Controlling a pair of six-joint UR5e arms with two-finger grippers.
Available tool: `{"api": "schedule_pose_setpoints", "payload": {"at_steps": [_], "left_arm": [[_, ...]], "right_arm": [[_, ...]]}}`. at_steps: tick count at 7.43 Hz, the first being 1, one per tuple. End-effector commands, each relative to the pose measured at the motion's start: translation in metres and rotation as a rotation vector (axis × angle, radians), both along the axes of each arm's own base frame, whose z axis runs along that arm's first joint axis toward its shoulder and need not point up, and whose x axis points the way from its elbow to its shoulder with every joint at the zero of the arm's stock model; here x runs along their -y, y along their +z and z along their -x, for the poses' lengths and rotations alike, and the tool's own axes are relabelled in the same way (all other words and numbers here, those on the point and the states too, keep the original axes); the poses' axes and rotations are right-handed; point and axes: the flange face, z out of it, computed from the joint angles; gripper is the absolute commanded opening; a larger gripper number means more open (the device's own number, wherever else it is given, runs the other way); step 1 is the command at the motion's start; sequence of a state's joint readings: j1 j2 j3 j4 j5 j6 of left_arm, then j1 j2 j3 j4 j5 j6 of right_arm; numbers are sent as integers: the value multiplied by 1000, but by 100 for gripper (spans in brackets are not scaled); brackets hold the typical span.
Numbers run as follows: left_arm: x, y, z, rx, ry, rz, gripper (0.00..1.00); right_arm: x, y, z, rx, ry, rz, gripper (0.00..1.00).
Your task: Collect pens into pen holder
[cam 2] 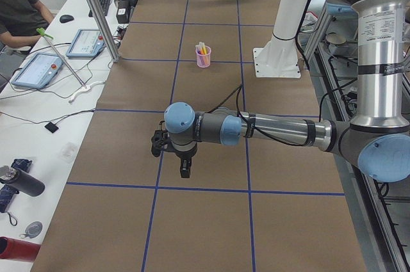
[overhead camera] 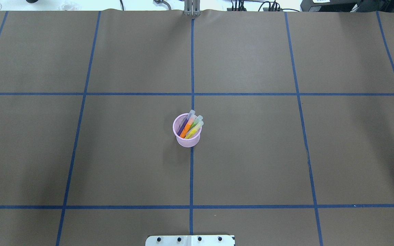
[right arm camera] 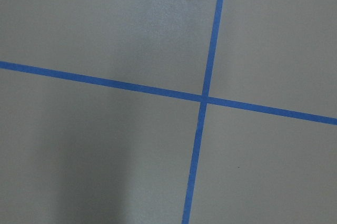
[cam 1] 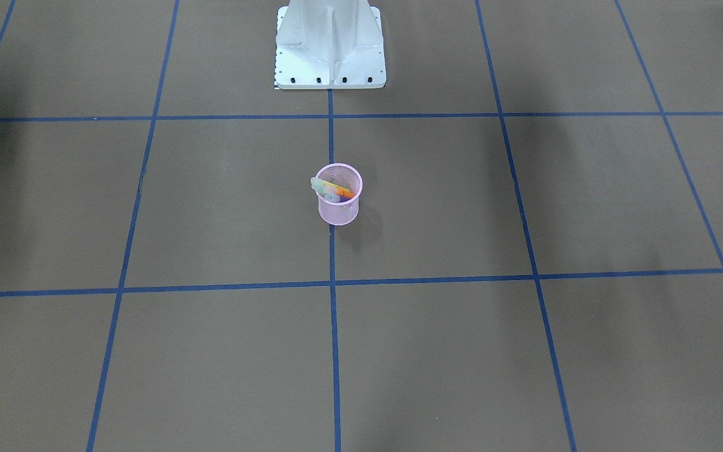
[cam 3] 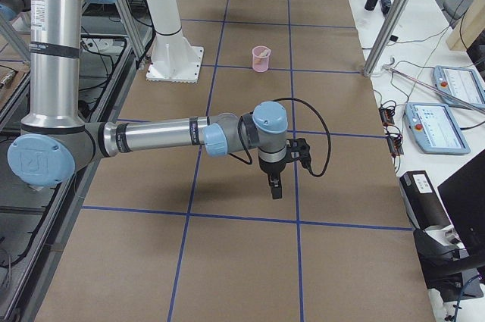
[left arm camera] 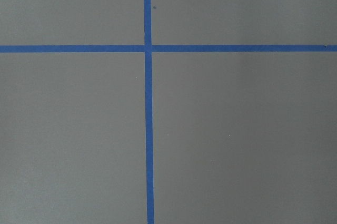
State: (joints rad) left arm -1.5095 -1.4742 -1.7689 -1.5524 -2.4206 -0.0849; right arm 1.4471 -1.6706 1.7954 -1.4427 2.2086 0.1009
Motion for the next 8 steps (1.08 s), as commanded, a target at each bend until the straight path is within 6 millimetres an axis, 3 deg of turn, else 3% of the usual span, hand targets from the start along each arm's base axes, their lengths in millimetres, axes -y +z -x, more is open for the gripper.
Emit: {"api": "schedule_pose_setpoints", "payload": {"at_steps": [1,6,8], "left_arm": [[0,6,0,2,1,9,100],[0,5,0,4,2,5,100],[0,11,1,15,-1,19,100]], "right_arm": [[1,2,5,-6,-18,27,99],[2,37,11,-9,-137,80,99],[2,39,13,29,-140,89,99]]}}
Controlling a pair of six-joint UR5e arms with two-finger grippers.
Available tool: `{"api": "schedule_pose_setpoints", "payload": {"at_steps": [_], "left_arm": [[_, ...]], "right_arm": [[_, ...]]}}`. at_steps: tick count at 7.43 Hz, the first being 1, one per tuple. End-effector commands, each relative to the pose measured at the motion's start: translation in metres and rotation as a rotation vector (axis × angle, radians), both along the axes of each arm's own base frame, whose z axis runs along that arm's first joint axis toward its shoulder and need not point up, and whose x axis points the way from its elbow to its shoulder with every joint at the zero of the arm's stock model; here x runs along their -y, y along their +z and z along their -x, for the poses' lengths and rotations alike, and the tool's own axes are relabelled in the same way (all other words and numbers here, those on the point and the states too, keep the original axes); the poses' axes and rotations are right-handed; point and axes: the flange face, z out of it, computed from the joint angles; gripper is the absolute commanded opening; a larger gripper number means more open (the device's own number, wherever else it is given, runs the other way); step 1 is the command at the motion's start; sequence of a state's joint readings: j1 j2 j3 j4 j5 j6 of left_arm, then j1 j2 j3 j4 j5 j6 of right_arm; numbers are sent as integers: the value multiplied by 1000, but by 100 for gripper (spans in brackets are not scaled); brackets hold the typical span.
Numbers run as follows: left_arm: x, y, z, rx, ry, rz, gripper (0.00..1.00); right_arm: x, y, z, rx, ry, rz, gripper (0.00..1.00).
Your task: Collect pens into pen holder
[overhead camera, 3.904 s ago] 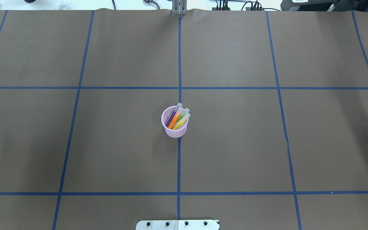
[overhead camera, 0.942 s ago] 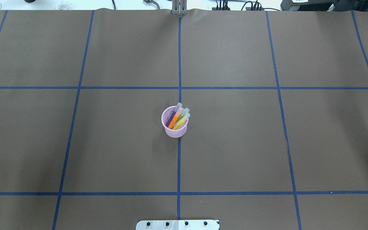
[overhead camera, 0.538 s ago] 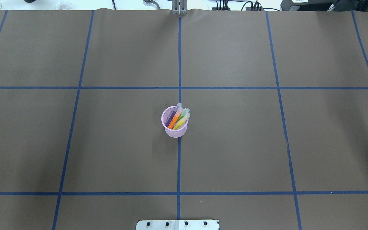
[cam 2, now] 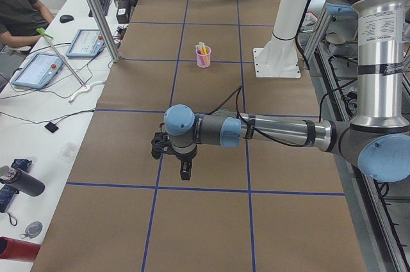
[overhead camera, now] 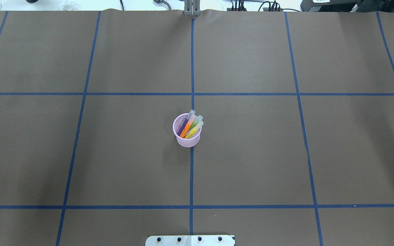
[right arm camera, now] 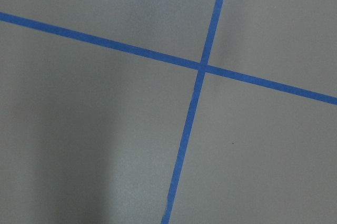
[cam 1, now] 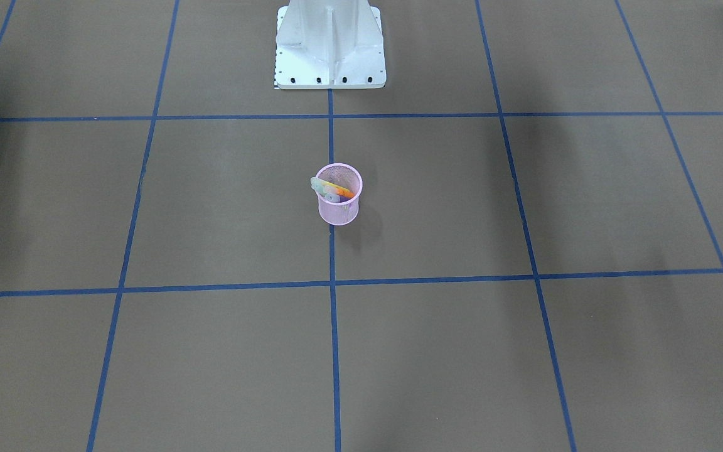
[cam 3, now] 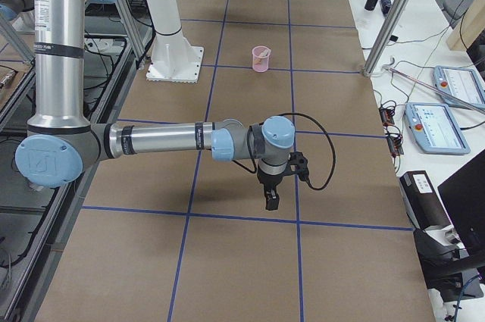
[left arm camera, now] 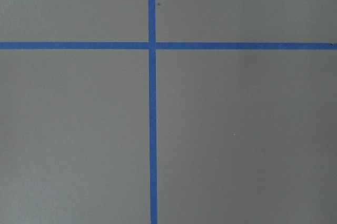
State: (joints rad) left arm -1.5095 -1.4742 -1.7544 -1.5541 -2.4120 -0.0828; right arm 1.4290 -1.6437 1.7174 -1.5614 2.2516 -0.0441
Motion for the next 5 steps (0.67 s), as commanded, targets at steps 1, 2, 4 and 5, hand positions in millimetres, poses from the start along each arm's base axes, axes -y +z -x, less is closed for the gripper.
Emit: {"api": "schedule_pose_setpoints", "payload": {"at_steps": [1,2,4,5], "left_arm": [[0,8,4,53,-5,7,100],[1,11,8,109,-8,3,100],[4,15,13,178,-19,1,100],[5,13,12,170,-21,2,100]], "right_arm": [[0,1,0,15,1,4,99],[0,0,0,15,1,2,99],[-1,0,0,14,1,-1,99],[-1,-1,0,15,1,-3,99]]}}
